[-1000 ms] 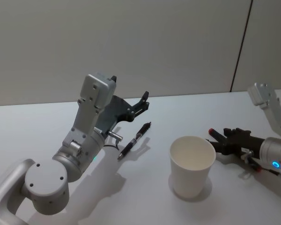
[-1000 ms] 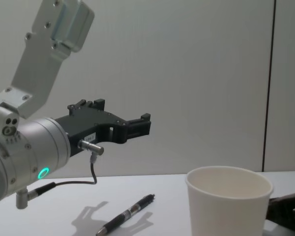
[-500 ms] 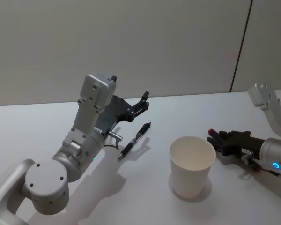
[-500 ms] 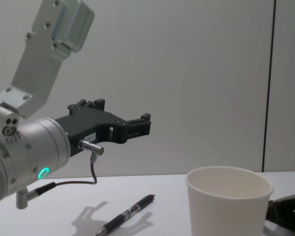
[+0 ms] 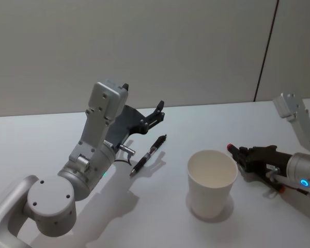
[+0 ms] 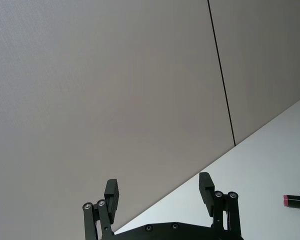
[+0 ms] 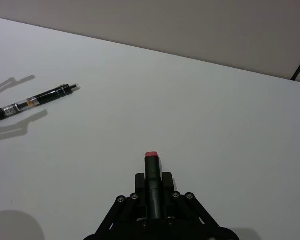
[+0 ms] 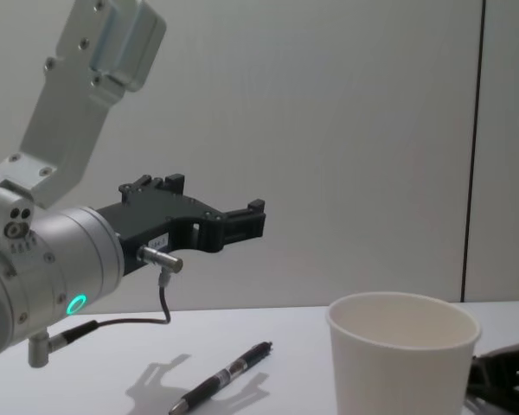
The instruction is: Place the pen into the pen holder.
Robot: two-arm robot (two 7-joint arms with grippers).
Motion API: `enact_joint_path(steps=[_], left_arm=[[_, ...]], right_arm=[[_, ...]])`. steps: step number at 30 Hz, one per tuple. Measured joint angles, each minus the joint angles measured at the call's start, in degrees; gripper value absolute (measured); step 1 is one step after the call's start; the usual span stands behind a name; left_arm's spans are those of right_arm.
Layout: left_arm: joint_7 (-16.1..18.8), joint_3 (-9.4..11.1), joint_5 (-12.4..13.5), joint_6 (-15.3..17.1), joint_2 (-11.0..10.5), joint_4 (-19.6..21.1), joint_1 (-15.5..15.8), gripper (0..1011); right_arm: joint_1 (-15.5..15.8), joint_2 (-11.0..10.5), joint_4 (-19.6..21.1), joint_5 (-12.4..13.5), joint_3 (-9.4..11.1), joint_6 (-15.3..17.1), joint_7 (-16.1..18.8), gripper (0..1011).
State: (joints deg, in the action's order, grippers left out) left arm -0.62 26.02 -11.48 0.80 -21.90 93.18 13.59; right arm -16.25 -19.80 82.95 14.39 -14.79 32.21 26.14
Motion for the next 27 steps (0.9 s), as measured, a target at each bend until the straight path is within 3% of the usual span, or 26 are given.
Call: enact_joint_path(steps=[18,27], left_arm=[[0.0,0.0,0.0,0.0,0.0,0.0,0.0,1001],[0.0,0.0,0.0,0.0,0.0,0.0,0.0,1001]], right_arm=[[-0.04,0.03,-0.01,-0.01,0.0,-0.24,-0.01,185],[-0.81,0.5,0.18,-0.01,-0.11,-3.25,-0.24,185]])
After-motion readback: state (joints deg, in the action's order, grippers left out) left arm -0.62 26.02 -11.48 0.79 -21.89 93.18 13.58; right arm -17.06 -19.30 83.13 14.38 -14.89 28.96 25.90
